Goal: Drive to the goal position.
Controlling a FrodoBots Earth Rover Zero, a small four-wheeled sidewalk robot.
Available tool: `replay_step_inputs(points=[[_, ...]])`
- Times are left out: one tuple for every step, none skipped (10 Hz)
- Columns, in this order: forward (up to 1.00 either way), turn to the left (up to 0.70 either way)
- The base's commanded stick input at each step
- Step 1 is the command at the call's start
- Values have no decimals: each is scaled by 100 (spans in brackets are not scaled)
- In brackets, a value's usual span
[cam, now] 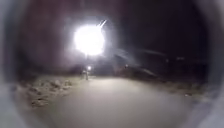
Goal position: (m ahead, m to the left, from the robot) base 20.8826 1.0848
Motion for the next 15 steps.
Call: replay_step_inputs(points=[[70, 0], [70, 0], [70, 0], [70, 0], [70, 0], [70, 0], [70, 0], [70, 0], [70, 0], [70, 0], [70, 0], [70, 0], [70, 0], [70, 0], [70, 0]])
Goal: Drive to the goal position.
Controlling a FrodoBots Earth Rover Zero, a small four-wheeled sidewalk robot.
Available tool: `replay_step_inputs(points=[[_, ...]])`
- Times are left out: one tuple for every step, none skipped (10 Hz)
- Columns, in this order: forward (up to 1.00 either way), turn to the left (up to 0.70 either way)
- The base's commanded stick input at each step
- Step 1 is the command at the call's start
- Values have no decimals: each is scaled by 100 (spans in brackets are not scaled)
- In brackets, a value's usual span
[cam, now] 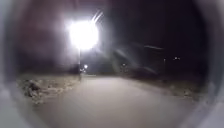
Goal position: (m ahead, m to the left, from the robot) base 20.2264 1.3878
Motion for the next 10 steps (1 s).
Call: replay_step_inputs(points=[[70, 0], [70, 0], [70, 0], [70, 0], [70, 0], [70, 0], [70, 0], [70, 0], [70, 0], [70, 0]])
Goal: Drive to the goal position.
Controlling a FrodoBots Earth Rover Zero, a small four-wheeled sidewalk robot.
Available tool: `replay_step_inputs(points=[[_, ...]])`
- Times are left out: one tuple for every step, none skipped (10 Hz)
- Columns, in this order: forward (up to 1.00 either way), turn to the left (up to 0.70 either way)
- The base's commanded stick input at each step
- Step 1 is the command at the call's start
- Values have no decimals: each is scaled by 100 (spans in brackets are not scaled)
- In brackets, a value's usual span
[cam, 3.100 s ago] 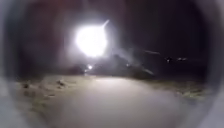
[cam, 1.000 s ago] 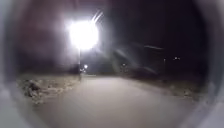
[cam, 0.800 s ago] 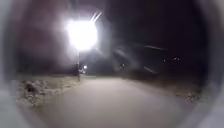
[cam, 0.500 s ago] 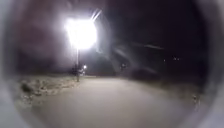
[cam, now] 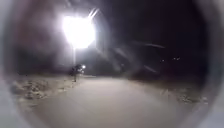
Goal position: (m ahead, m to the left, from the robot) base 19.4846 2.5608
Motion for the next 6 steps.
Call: replay_step_inputs(points=[[70, 0], [70, 0], [70, 0], [70, 0], [70, 0], [70, 35]])
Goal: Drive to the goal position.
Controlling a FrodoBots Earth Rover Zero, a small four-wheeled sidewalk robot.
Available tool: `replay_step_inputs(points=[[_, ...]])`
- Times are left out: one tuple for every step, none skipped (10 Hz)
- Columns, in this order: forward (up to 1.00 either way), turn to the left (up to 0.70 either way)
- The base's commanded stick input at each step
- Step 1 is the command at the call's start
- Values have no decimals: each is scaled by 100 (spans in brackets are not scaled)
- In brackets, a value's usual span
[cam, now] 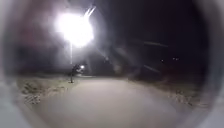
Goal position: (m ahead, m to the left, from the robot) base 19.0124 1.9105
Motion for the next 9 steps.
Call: replay_step_inputs(points=[[70, 35], [70, 20], [70, 7], [70, 0], [70, 0], [70, 0], [70, 0], [70, 0], [70, 0]])
